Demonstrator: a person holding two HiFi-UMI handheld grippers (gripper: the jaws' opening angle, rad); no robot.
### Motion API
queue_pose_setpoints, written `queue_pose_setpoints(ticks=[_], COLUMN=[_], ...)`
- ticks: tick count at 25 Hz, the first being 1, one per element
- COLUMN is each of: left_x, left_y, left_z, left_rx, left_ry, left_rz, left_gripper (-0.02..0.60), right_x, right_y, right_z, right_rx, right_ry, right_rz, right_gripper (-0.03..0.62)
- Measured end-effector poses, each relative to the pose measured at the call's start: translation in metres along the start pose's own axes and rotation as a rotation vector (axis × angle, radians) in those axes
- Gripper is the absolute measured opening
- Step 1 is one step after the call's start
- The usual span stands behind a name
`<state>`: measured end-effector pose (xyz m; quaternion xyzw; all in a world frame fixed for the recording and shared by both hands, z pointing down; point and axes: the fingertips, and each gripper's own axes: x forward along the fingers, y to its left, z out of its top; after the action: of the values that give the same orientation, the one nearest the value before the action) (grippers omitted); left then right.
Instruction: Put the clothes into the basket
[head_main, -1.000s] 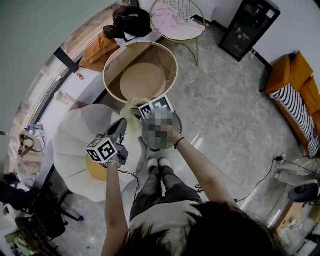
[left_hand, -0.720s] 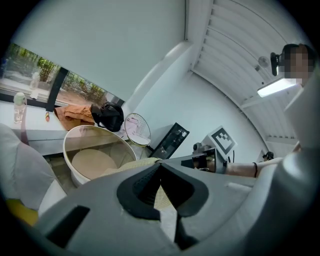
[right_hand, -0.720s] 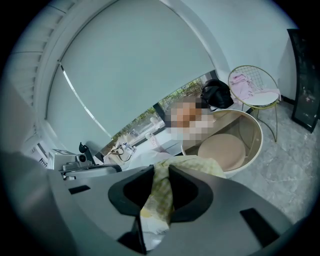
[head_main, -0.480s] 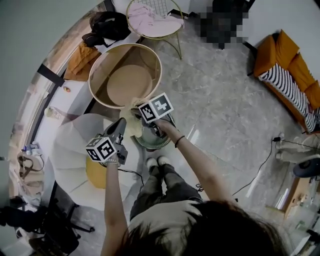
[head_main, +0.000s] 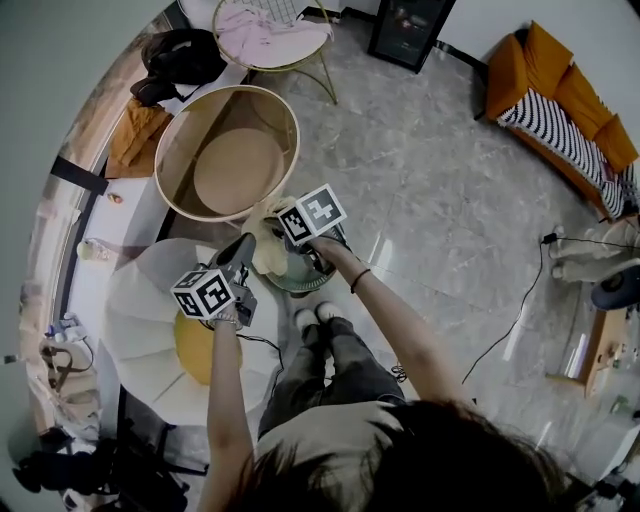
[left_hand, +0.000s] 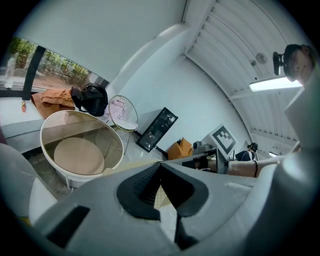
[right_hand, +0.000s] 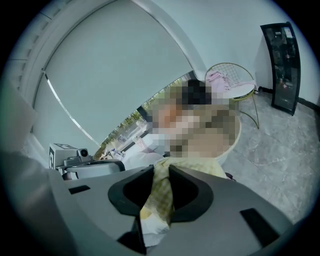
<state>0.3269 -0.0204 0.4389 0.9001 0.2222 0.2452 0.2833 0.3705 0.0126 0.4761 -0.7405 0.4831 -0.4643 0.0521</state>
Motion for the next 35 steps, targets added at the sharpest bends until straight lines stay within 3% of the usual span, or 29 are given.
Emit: queue_pose_setpoints(ticks=[5, 9, 13, 19, 35], left_x=[0.014, 0.025, 0.033, 0.043, 0.068], left_y=[0.005, 0.007, 0.01, 0.021, 0.058], left_z=[-0.01, -0.021, -0.031, -0.049, -0.086], left_rx=[0.019, 0.029, 0.039, 0.048, 0.003], left_ry=[0.058, 0.1, 0.128, 0.176, 0.269], left_rz=[-0.015, -0.025, -0.033, -0.027, -0.015], left_gripper=[0.011, 0.011, 0.011, 0.011, 0.011], right_x=[-0.001, 0.014, 0.009, 0.027, 0.07], right_y=[-0.016, -0.03, -0.038, -0.053, -0.096], right_z=[-0.008, -0.024, -0.031, -0.054, -0.082], right_rx=[0.026, 0.066, 0.029, 0.039, 0.118], right_ry=[0.008, 0.003, 0.034, 0.077, 0.137], right_rz=[-0.032, 0.006, -0.06, -0.074, -0.152], right_gripper=[0.087, 0.087, 0.087, 0.087, 0.11])
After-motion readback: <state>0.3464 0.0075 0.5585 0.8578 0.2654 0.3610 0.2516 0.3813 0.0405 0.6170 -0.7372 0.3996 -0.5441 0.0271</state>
